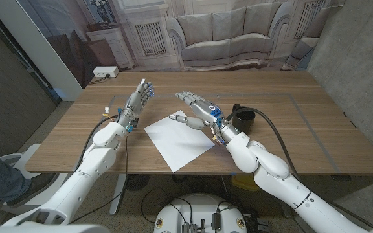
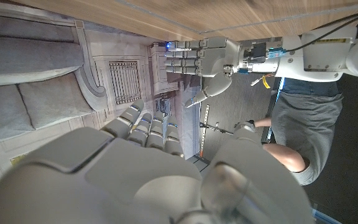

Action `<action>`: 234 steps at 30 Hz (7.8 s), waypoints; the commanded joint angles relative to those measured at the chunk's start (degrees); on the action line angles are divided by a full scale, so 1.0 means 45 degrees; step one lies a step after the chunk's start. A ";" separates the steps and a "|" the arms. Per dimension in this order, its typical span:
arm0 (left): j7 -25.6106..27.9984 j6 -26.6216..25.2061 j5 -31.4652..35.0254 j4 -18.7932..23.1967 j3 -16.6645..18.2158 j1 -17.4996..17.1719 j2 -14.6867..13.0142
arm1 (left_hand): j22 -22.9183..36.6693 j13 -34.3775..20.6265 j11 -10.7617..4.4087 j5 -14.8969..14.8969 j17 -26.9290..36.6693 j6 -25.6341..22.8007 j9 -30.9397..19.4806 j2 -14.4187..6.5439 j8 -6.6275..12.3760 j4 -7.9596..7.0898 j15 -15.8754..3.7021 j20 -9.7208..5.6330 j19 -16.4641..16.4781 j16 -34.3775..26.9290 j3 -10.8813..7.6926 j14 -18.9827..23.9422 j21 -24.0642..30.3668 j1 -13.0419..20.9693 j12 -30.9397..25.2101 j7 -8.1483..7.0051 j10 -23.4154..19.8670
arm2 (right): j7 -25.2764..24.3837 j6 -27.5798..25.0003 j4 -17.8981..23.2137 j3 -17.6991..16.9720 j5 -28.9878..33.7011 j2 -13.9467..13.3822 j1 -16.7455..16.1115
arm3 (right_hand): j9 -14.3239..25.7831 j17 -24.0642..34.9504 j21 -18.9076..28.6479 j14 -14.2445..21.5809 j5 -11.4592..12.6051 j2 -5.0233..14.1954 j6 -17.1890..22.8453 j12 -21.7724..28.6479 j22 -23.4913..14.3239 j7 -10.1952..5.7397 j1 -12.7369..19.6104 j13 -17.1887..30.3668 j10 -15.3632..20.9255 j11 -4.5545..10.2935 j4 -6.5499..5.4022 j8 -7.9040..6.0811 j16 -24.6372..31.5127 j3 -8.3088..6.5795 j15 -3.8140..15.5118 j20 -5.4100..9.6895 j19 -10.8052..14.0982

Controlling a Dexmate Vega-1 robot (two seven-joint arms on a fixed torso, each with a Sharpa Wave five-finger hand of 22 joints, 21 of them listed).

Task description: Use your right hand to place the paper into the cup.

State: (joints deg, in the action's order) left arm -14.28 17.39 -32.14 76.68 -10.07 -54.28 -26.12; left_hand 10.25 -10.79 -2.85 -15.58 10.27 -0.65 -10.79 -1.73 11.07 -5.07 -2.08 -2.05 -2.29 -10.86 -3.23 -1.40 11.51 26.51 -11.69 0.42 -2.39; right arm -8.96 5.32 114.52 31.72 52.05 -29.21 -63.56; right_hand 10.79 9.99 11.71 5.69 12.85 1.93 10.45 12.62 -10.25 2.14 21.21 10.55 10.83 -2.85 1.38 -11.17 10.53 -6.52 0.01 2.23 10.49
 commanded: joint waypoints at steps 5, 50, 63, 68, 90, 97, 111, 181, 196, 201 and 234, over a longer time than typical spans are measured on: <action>0.0196 0.0062 0.0088 0.0008 -0.0140 -0.0061 0.0070 | 0.0047 -0.0025 -0.0062 -0.0004 0.0058 -0.0020 -0.0025 0.0006 0.0083 -0.0032 0.0061 -0.0960 -0.0078 0.0019 0.0083 0.0041 0.0042 0.0087 0.0005 0.0079 0.0026 | -0.0207 -0.0219 -0.0124 0.0274 0.1560 -0.0071 -0.0003 | 0.0023 0.0069 -0.0040 0.0128 -0.0011 0.0101 0.0013 -0.0059 -0.0047 -0.0056 0.0028 0.0025 0.0055 0.0058 0.0090 0.0002 0.0029 -0.0001 -0.0010 0.0440 0.0124; 0.0095 0.0029 0.0090 -0.0019 -0.0016 -0.0187 0.0148 | 0.0049 -0.0024 -0.0058 0.0010 0.0059 -0.0040 -0.0024 -0.0056 0.0086 -0.0031 0.0032 -0.0919 -0.0102 0.0023 0.0175 0.0020 0.0038 0.0121 0.0003 0.0072 0.0017 | 0.0677 -0.0075 -0.1199 0.0659 0.1965 0.0248 0.0438 | 0.0030 0.0093 0.0114 0.0803 0.0067 -0.0065 0.0244 0.0048 -0.0051 -0.0189 0.0211 0.0038 0.0427 0.0110 0.0323 -0.0087 0.0206 0.0090 0.0188 0.0385 0.0610; 0.0266 0.0004 0.0068 0.0181 -0.0049 -0.0288 0.0028 | 0.0050 -0.0024 -0.0058 0.0015 0.0059 -0.0049 -0.0024 -0.0070 0.0088 -0.0032 0.0015 -0.0920 -0.0115 0.0024 0.0202 0.0015 0.0035 0.0127 0.0007 0.0068 0.0024 | 0.0732 0.0111 -0.1585 0.0845 0.2034 0.0224 0.0643 | 0.0033 0.0114 0.0261 0.1418 0.0110 -0.0078 0.0514 0.0152 -0.0053 -0.0241 0.0294 0.0050 0.0796 0.0119 0.0412 -0.0157 0.0312 0.0110 0.0434 0.0239 0.1198; 0.0293 0.0003 0.0068 0.0175 -0.0092 -0.0248 0.0021 | 0.0050 -0.0024 -0.0100 0.0017 0.0059 -0.0043 -0.0024 -0.0076 0.0085 -0.0031 0.0022 -0.0917 -0.0125 0.0023 0.0212 0.0015 0.0032 0.0131 0.0004 0.0081 0.0017 | 0.0853 0.0153 -0.1684 0.0855 0.1972 0.0211 0.0699 | 0.0034 0.0107 0.0294 0.1517 0.0123 -0.0084 0.0575 0.0175 -0.0052 -0.0294 0.0382 0.0052 0.0888 0.0133 0.0473 -0.0167 0.0309 0.0094 0.0483 0.0226 0.1352; 0.0151 -0.0029 0.0118 -0.0042 -0.0219 0.0063 0.0063 | 0.0052 -0.0024 -0.0031 0.0024 0.0059 -0.0050 -0.0024 -0.0098 0.0085 -0.0031 0.0016 -0.0879 -0.0137 0.0025 0.0260 0.0006 0.0033 0.0143 0.0012 0.0056 0.0038 | 0.0756 0.0148 -0.2084 0.1055 0.2474 0.0225 0.0800 | 0.0043 0.0051 0.0292 0.2031 0.0270 -0.0310 0.0883 0.0220 -0.0025 -0.0486 0.1576 0.0054 0.1275 0.0405 0.1248 -0.0213 0.0237 -0.0130 0.0745 0.0268 0.1897; 0.0130 -0.0049 0.0139 -0.0051 -0.0210 0.0103 0.0042 | 0.0052 -0.0024 -0.0089 0.0027 0.0060 -0.0052 -0.0024 -0.0104 0.0085 -0.0031 0.0015 -0.0857 -0.0145 0.0030 0.0274 -0.0011 0.0032 0.0146 0.0011 0.0057 0.0034 | 0.0742 0.0118 -0.2247 0.1157 0.2667 0.0281 0.0864 | 0.0055 0.0048 0.0272 0.2174 0.0381 -0.0430 0.0970 0.0206 -0.0017 -0.0563 0.2236 0.0055 0.1345 0.0477 0.1601 -0.0238 0.0205 -0.0258 0.0804 0.0314 0.2066; 0.0029 -0.0156 0.0149 -0.0107 -0.0194 0.0218 0.0010 | 0.0053 -0.0024 -0.0077 0.0029 0.0060 -0.0038 -0.0023 -0.0117 0.0079 -0.0029 0.0025 -0.0836 -0.0153 0.0027 0.0303 -0.0012 0.0032 0.0159 0.0017 0.0050 0.0053 | 0.1023 0.0124 -0.2545 0.1313 0.2848 0.0349 0.1026 | 0.0134 0.0042 0.0266 0.2639 0.0634 -0.0730 0.1455 0.0302 -0.0028 -0.0599 0.3661 0.0070 0.1808 0.0471 0.1933 -0.0395 0.0204 -0.0485 0.1016 0.0461 0.2502; -0.0013 -0.0572 0.0507 -0.0356 -0.0360 0.0657 0.0221 | 0.0059 -0.0026 -0.0124 0.0042 0.0060 -0.0060 -0.0023 -0.0173 0.0084 -0.0026 0.0041 -0.0751 -0.0227 0.0025 0.0433 -0.0044 0.0028 0.0196 0.0016 0.0023 0.0066 | 0.1302 -0.0041 -0.3883 0.1454 0.1751 0.0521 0.1305 | 0.0171 0.0128 0.0306 0.4200 0.1104 -0.0982 0.2637 0.0477 -0.0098 -0.0746 0.3715 0.0044 0.3566 0.0730 0.1254 -0.0388 0.0224 -0.0050 0.1399 0.0944 0.3842; -0.0023 -0.0758 0.0627 -0.0262 -0.0439 0.0640 0.0305 | 0.0060 -0.0026 -0.0151 0.0042 0.0060 -0.0084 -0.0023 -0.0191 0.0092 -0.0025 0.0045 -0.0755 -0.0229 0.0026 0.0463 -0.0054 0.0032 0.0209 0.0011 0.0014 0.0057 | 0.0987 -0.0095 -0.3963 0.1476 0.1720 0.0399 0.1223 | 0.0149 0.0128 0.0593 0.5121 0.1215 -0.0871 0.3134 0.0524 -0.0146 -0.0829 0.3838 0.0039 0.4111 0.0918 0.1232 -0.0440 0.0406 -0.0032 0.1861 0.1329 0.4809; 0.0056 -0.0764 0.0629 -0.0073 -0.0413 0.0539 0.0263 | 0.0060 -0.0026 -0.0142 0.0042 0.0060 -0.0070 -0.0023 -0.0194 0.0086 -0.0024 0.0040 -0.0747 -0.0230 0.0028 0.0472 -0.0060 0.0033 0.0212 0.0004 0.0023 0.0038 | 0.0856 -0.0098 -0.3970 0.1480 0.1777 0.0379 0.1222 | 0.0146 0.0137 0.0734 0.5450 0.1270 -0.0756 0.3319 0.0528 -0.0177 -0.0897 0.4061 0.0042 0.4289 0.1047 0.1293 -0.0455 0.0449 -0.0104 0.1969 0.1441 0.5239; -0.0035 -0.0538 0.0463 -0.0389 -0.0379 0.0615 0.0424 | 0.0061 -0.0027 -0.0147 0.0045 0.0060 -0.0074 -0.0024 -0.0215 0.0086 -0.0024 0.0044 -0.0733 -0.0248 0.0024 0.0538 -0.0060 0.0035 0.0227 0.0013 0.0017 0.0066 | -0.0220 0.0257 -0.3953 0.1411 0.2076 0.0291 0.1333 | 0.0129 0.0281 0.1553 0.8600 0.0944 0.0383 0.5857 0.0848 -0.0459 -0.1834 0.6164 0.0044 0.6855 0.2068 0.1503 -0.0767 0.0791 -0.0745 0.2882 0.2187 0.7333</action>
State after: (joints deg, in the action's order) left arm -14.00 14.50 -29.89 75.70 -11.92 -51.74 -24.60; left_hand 10.25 -10.78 -3.07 -15.58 10.27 -0.65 -10.78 -2.41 11.06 -4.98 -1.87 -2.05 -2.71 -10.86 -1.10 -1.61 11.51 27.18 -11.69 0.42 -2.19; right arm -8.35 5.50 96.34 38.28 61.19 -27.64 -57.62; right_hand 11.17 11.10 18.25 43.41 17.42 3.64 35.58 15.96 -12.18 -5.74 48.18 10.67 40.48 6.25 8.15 -14.22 13.63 -9.51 4.53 4.46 42.63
